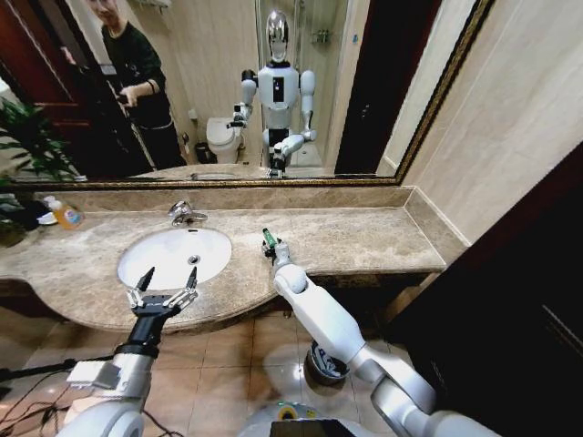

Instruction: Pick up the trash from the sink and place it in the trash bin.

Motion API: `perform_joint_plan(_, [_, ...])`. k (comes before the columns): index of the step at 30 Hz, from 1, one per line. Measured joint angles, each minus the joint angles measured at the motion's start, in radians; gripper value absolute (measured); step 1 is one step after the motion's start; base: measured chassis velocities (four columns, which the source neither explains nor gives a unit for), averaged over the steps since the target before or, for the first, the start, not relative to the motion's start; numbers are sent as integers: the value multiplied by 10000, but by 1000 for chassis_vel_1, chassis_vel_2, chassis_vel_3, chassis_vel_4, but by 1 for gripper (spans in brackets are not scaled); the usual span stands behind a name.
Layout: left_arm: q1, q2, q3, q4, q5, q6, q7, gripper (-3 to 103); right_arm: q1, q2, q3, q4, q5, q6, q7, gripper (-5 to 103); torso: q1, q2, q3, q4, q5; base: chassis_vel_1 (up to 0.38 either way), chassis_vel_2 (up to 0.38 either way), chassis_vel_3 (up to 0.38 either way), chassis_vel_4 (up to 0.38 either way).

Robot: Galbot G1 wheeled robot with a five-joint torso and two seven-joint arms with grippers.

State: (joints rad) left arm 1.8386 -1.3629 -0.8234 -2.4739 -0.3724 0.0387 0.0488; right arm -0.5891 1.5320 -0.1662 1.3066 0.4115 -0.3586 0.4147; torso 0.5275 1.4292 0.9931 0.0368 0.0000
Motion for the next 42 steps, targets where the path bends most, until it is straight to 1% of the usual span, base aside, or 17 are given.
perform_joint_plan(3, [0,0,0,0,0,0,0,100,-32,-30,-31,46,-2,11,26,25,0,0,0,0,0,0,0,0,0])
perform_joint_plan(5, [-1,0,0,0,0,0,0,100,-44,-49,-38,86,-2,11,35,25,0,0,0,0,0,0,0,0,0])
perform_joint_plan(6, [0,0,0,-1,0,0,0,100,-72,-98,-53,169,-1,11,61,15,0,0,0,0,0,0,0,0,0])
perform_joint_plan(8, [0,0,0,0,0,0,0,100,-104,-160,-67,263,2,10,73,15,0,0,0,0,0,0,0,0,0])
perform_joint_plan(12, [0,0,0,0,0,0,0,100,-254,-449,-98,782,36,10,157,5,0,-1,0,1,1,0,0,0,0])
perform_joint_plan(17, [0,0,-1,0,0,0,-2,100,-660,-1182,-100,2160,216,11,134,3,0,-2,0,1,1,0,0,0,0])
perform_joint_plan(18, [0,0,0,0,0,0,0,100,-1083,-1827,17,3177,505,20,-129,3,0,-2,0,0,1,0,0,0,0])
perform_joint_plan(19, [0,0,0,0,0,0,0,100,-1083,-1827,17,3177,505,20,-129,3,0,-2,0,0,1,0,0,0,0])
perform_joint_plan(23, [0,0,0,0,0,0,-2,100,-2500,-3418,619,5285,1179,204,-1793,3,0,-2,0,-1,2,0,0,0,0])
perform_joint_plan(25, [-1,1,0,-1,-1,0,3,100,-2711,-3587,749,5556,1208,204,-2019,3,0,-2,0,-2,4,0,0,0,0])
perform_joint_plan(27, [0,0,0,0,0,0,0,100,-3658,-4303,1463,6721,1363,187,-2765,3,-1,-1,0,-1,5,0,0,0,0])
perform_joint_plan(28, [0,0,0,0,0,0,0,100,-3658,-4303,1463,6721,1363,187,-2765,3,-1,-1,0,-1,5,0,0,0,0])
perform_joint_plan(31, [0,0,-2,0,0,0,-2,100,-4624,-5044,2518,7741,1611,206,-3824,3,-1,-1,-1,0,2,0,0,0,0])
perform_joint_plan(33, [0,0,0,0,0,1,1,100,-4830,-5200,2705,7903,1636,258,-4064,3,-1,-1,-1,0,4,0,0,0,0])
perform_joint_plan(35, [-1,0,0,0,0,0,1,100,-5928,-5748,3520,8379,1703,816,-5169,3,-1,-1,-1,0,-1,0,0,0,0])
perform_joint_plan(38, [-1,0,0,0,0,0,0,100,-6808,-5830,4110,8449,1511,1271,-5863,3,-1,-1,-1,0,4,0,0,0,0])
perform_joint_plan(42, [0,1,-1,0,0,0,-2,100,-8584,-5326,5679,8460,1037,2064,-6892,3,-1,-1,-1,0,4,0,0,0,0])
